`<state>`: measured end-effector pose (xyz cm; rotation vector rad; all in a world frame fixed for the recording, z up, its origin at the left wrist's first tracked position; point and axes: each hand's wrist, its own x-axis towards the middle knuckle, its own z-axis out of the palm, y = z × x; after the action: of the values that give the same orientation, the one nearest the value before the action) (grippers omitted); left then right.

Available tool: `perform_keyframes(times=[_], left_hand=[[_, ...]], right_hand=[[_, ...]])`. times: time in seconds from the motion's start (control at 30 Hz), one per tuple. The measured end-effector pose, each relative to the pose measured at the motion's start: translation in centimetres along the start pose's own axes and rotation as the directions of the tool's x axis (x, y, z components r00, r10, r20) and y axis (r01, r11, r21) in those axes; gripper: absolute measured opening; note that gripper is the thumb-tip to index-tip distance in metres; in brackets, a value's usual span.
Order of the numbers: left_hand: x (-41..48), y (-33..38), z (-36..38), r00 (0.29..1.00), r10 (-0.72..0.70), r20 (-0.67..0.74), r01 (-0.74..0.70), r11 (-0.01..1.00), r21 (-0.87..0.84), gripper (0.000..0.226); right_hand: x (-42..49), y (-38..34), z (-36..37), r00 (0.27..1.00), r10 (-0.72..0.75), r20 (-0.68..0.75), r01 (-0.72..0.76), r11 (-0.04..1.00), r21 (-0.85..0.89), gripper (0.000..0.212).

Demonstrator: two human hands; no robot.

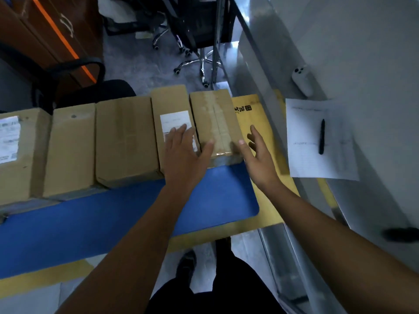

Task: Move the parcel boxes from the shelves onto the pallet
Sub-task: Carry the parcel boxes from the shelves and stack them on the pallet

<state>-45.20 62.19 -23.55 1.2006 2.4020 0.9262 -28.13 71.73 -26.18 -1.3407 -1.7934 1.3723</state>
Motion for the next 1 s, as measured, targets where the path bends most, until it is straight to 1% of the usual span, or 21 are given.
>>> perform_keyframes(times=[0.07, 0.13, 0.2, 0.3, 0.4, 0.47, 0.53, 0.7, 0.77, 0.87, 0.93, 1.0], left_hand=[[-1.1, 0.3, -0.3, 0.995, 0.090, 0.044, -0.087, 0.994, -0.071, 0.063], [-2.7, 0.6, -0.4, 0.976, 0.204, 0.071, -0.194, 0.973, -0.128, 0.058], [-4.4, 0.9, -0.3, 0.955, 0.283, 0.090, -0.262, 0.944, -0.199, 0.055], [-7.4, 1.8, 0.5, 0.910, 0.373, 0.180, -0.311, 0.902, -0.298, 0.052], [-11.0, 3.7, 1.7, 0.843, 0.449, 0.297, -0.312, 0.857, -0.409, 0.052], [-13.8, 5.3, 2.9, 0.778, 0.518, 0.356, -0.341, 0.824, -0.452, 0.052], [-17.1, 7.0, 3.9, 0.700, 0.579, 0.418, -0.367, 0.794, -0.485, 0.053], [-27.2, 11.1, 6.3, 0.462, 0.703, 0.541, -0.411, 0.710, -0.571, 0.055], [-31.8, 12.5, 7.0, 0.368, 0.738, 0.566, -0.413, 0.674, -0.612, 0.054], [-39.4, 14.2, 7.6, 0.229, 0.782, 0.580, -0.414, 0.617, -0.669, 0.051], [-45.0, 15.2, 7.7, 0.150, 0.800, 0.581, -0.417, 0.584, -0.697, 0.049], [-51.1, 15.8, 7.5, 0.069, 0.816, 0.574, -0.412, 0.547, -0.729, 0.048]], right_hand=[[-2.3, -0.1, -0.2, 0.995, 0.005, -0.096, -0.006, 1.000, -0.009, 0.073], [-5.3, 0.1, -0.2, 0.984, 0.012, -0.177, -0.016, 1.000, -0.022, 0.071], [-8.6, 0.6, -0.4, 0.968, 0.033, -0.247, -0.042, 0.999, -0.030, 0.070], [-14.2, 1.3, -1.4, 0.927, 0.094, -0.362, -0.105, 0.994, -0.012, 0.076], [-20.0, 1.9, -3.3, 0.859, 0.134, -0.494, -0.155, 0.988, -0.002, 0.086], [-24.1, 2.4, -4.8, 0.790, 0.160, -0.592, -0.180, 0.983, 0.025, 0.087], [-28.6, 3.1, -6.2, 0.704, 0.194, -0.683, -0.205, 0.977, 0.066, 0.087], [-41.2, 5.2, -9.1, 0.461, 0.246, -0.853, -0.286, 0.951, 0.119, 0.082], [-46.6, 6.2, -9.9, 0.365, 0.260, -0.894, -0.316, 0.938, 0.144, 0.077], [-54.8, 7.6, -10.5, 0.216, 0.280, -0.936, -0.321, 0.925, 0.203, 0.070], [-60.5, 8.3, -10.6, 0.123, 0.292, -0.948, -0.313, 0.918, 0.242, 0.073], [-66.3, 8.9, -10.5, 0.045, 0.290, -0.956, -0.304, 0.915, 0.264, 0.078]])
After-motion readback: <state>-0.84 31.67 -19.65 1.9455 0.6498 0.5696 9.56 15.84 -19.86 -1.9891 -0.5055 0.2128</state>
